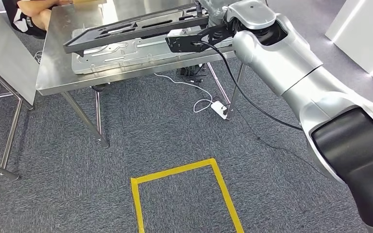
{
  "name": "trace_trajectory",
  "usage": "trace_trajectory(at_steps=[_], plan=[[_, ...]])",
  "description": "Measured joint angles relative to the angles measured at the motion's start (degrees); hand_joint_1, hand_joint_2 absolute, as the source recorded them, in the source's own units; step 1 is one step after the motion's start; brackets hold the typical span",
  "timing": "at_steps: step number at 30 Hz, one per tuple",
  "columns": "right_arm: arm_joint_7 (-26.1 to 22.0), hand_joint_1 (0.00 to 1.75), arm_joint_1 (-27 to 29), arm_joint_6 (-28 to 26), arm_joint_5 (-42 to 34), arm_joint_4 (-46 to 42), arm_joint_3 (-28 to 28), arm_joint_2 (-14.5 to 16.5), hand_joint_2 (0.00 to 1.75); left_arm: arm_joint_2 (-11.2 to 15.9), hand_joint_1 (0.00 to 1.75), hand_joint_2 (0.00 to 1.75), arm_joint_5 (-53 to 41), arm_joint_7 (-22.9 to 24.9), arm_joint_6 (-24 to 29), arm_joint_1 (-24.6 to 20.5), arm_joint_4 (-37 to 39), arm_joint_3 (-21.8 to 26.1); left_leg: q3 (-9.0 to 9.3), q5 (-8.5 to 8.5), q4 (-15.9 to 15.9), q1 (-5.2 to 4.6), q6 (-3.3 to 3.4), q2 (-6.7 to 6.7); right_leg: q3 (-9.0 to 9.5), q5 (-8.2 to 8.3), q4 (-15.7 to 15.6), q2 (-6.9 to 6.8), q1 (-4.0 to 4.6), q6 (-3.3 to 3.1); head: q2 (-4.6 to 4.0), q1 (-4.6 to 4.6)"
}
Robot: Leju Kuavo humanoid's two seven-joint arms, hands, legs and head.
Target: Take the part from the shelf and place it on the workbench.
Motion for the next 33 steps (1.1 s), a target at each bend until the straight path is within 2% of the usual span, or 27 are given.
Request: trace_trajectory(at_steps=[1,2,3,5,7,8,9,11,12,13,14,16,17,18,20,23,24,25,27,28,29,31,32,33], plan=[[0.0,1.75,0.0,0.0,0.0,0.0,0.0,0.0,1.75,0.0,0.00,1.75,0.0,0.0,0.0,0.0,0.0,0.0,1.47,2.15,-3.8,-0.05,0.20,0.02,0.53,-0.44,0.0,-0.02,0.03,0.13,0.00,0.01],[0.0,1.75,-0.1,0.0,0.0,0.1,0.0,0.0,1.75,0.0,0.00,1.75,0.0,0.0,0.1,0.0,0.0,0.1,2.87,3.49,-7.0,-0.19,0.42,0.02,0.88,-0.79,0.0,-0.02,0.08,0.31,0.00,0.01],[0.0,1.75,-0.2,0.0,0.0,0.1,0.0,0.0,1.75,0.0,0.00,1.75,0.0,0.0,0.1,0.0,0.0,0.1,3.77,3.86,-8.9,-0.34,0.67,0.04,1.03,-1.02,0.0,-0.01,0.12,0.53,0.00,0.02],[0.0,1.75,-0.2,-0.1,0.0,0.2,0.0,0.0,1.75,0.0,0.00,1.75,0.0,0.0,0.1,-0.1,0.0,0.2,4.36,3.22,-9.9,-0.62,1.15,0.04,1.02,-1.21,-0.1,0.00,0.16,0.99,0.00,0.01],[0.0,1.75,-0.2,-0.1,0.0,0.1,0.0,0.0,1.75,0.0,0.00,1.75,0.0,0.0,0.1,-0.1,0.0,0.3,4.88,3.03,-10.5,-0.30,1.70,0.12,0.87,-1.79,0.2,-0.05,0.15,1.49,0.00,0.02],[-0.1,1.75,-0.2,-0.1,0.0,0.1,0.0,0.0,1.75,0.0,0.00,1.75,0.0,0.0,0.2,-0.1,0.0,0.3,5.26,2.97,-10.8,-0.14,1.99,0.16,0.20,-2.56,1.7,-0.06,0.15,1.70,0.00,0.02],[-0.1,1.75,-0.2,-0.2,0.0,0.1,0.0,0.0,1.75,0.0,0.00,1.75,0.0,0.0,0.2,0.0,0.0,0.3,5.64,2.85,-11.1,0.00,2.28,0.20,-1.17,-3.73,4.3,-0.09,0.13,1.88,0.00,0.04],[-0.1,1.75,-0.1,-0.2,0.0,0.1,0.0,-0.1,1.75,0.0,0.00,1.75,0.0,0.1,0.3,-0.1,0.0,0.4,6.09,2.36,-11.1,-0.06,2.71,0.22,-5.60,-6.20,12.0,-0.11,0.06,2.12,0.00,0.04],[-0.1,1.75,0.1,-0.3,0.0,0.2,0.0,-0.1,1.75,0.0,0.00,1.75,0.0,0.1,0.3,-0.1,0.0,0.4,6.36,2.04,-11.0,-0.08,2.83,0.18,-7.74,-6.59,15.0,-0.12,0.02,2.19,0.00,0.04],[-0.1,1.75,0.3,-0.3,0.0,0.2,0.0,-0.1,1.75,0.0,0.00,1.75,0.0,0.2,0.4,-0.1,0.0,0.4,6.72,1.69,-10.9,-0.08,2.86,0.10,-9.09,-5.90,16.3,-0.12,-0.02,2.19,0.00,0.04],[-0.1,1.75,0.5,-0.3,0.0,0.2,0.0,-0.1,1.75,0.0,0.00,1.75,0.0,0.2,0.4,0.0,0.0,0.4,7.20,1.27,-10.9,-0.08,2.83,-0.01,-9.33,-4.06,15.3,-0.12,-0.04,2.09,0.00,0.04],[-0.1,1.75,0.7,-0.3,0.0,0.2,0.0,-0.1,1.75,0.0,0.00,1.75,0.0,0.2,0.4,0.0,0.0,0.5,8.23,0.30,-10.7,-0.09,2.64,-0.18,-7.22,1.29,8.2,-0.15,0.06,1.61,0.00,0.04],[-0.1,1.75,0.7,-0.3,0.0,0.3,0.0,-0.1,1.75,-0.1,0.00,1.75,0.0,0.3,0.4,0.0,0.0,0.5,8.50,-0.14,-10.5,-0.19,2.47,-0.23,-5.96,3.16,4.9,-0.18,0.26,1.32,0.00,0.03],[-0.1,1.75,0.6,-0.4,0.0,0.3,0.0,-0.1,1.75,-0.1,0.00,1.75,0.0,0.3,0.4,0.0,0.0,0.5,8.54,-0.45,-10.4,-0.24,2.26,-0.26,-4.98,3.89,2.4,-0.21,0.45,1.05,0.00,0.04],[-0.1,1.75,0.7,-0.5,0.0,0.4,0.0,-0.1,1.75,-0.2,0.00,1.75,0.0,0.3,0.4,-0.1,0.0,0.5,8.40,-0.78,-10.4,-0.31,1.75,-0.27,-4.31,3.34,0.9,-0.18,0.82,0.70,0.00,0.05],[-0.1,1.75,0.8,-0.6,0.2,0.3,0.0,-0.1,1.75,-0.1,0.00,1.75,0.0,0.3,0.5,-0.1,0.0,0.5,8.18,-1.93,-9.2,-0.34,0.90,-0.15,-3.32,2.77,-0.1,-0.09,0.30,0.22,0.00,0.05],[0.0,1.75,0.8,-0.6,0.2,0.3,0.0,-0.1,1.75,-0.1,0.00,1.75,0.0,0.3,0.5,-0.1,0.0,0.5,7.18,-2.94,-7.1,-0.31,0.62,-0.10,-2.87,2.63,-0.5,-0.10,0.11,0.01,0.00,0.05],[0.0,1.75,0.9,-0.6,0.3,0.4,0.0,-0.1,1.75,-0.1,0.00,1.75,0.0,0.3,0.5,-0.1,0.0,0.5,5.43,-4.22,-3.8,-0.20,0.41,-0.06,-2.51,2.42,-0.6,-0.09,0.11,-0.23,0.00,0.04],[0.0,1.75,1.1,-0.6,0.4,0.4,0.0,-0.1,1.75,-0.1,0.00,1.75,0.0,0.3,0.6,-0.1,0.0,0.5,0.90,-6.17,3.6,-0.11,0.01,-0.04,-1.88,1.86,-0.6,-0.05,0.14,-0.53,0.00,0.05],[0.0,1.75,1.2,-0.6,0.5,0.4,0.0,-0.1,1.75,-0.1,0.00,1.75,0.0,0.3,0.6,-0.1,0.0,0.5,-0.68,-5.78,5.4,-0.08,-0.16,-0.03,-1.47,1.47,-0.5,-0.01,0.13,-0.56,0.00,0.04],[0.0,1.75,1.4,-0.6,0.5,0.4,0.0,-0.1,1.75,-0.1,0.00,1.75,0.0,0.3,0.6,-0.1,0.0,0.5,-1.19,-4.14,4.9,-0.01,-0.28,-0.02,-0.97,1.02,-0.4,0.03,0.10,-0.49,0.00,0.04],[-0.1,1.75,1.4,-0.5,0.6,0.4,0.0,-0.1,1.75,-0.1,0.00,1.75,0.0,0.3,0.6,0.0,0.0,0.5,0.63,1.19,-1.6,0.19,-0.40,0.06,0.20,-0.05,-0.1,0.04,-0.02,-0.14,0.00,0.04],[0.0,1.75,1.4,-0.5,0.7,0.4,0.0,0.0,1.75,-0.1,0.00,1.75,0.0,0.3,0.5,0.0,0.0,0.5,1.95,3.08,-4.9,0.18,-0.36,0.10,0.63,-0.52,0.0,0.05,0.01,0.13,0.00,0.05],[0.0,1.75,1.2,-0.5,0.7,0.4,0.0,0.0,1.75,-0.1,0.00,1.75,0.0,0.3,0.5,0.0,0.0,0.5,3.10,3.85,-7.5,0.10,-0.18,0.12,0.83,-0.84,0.1,0.07,0.06,0.40,0.00,0.05]])
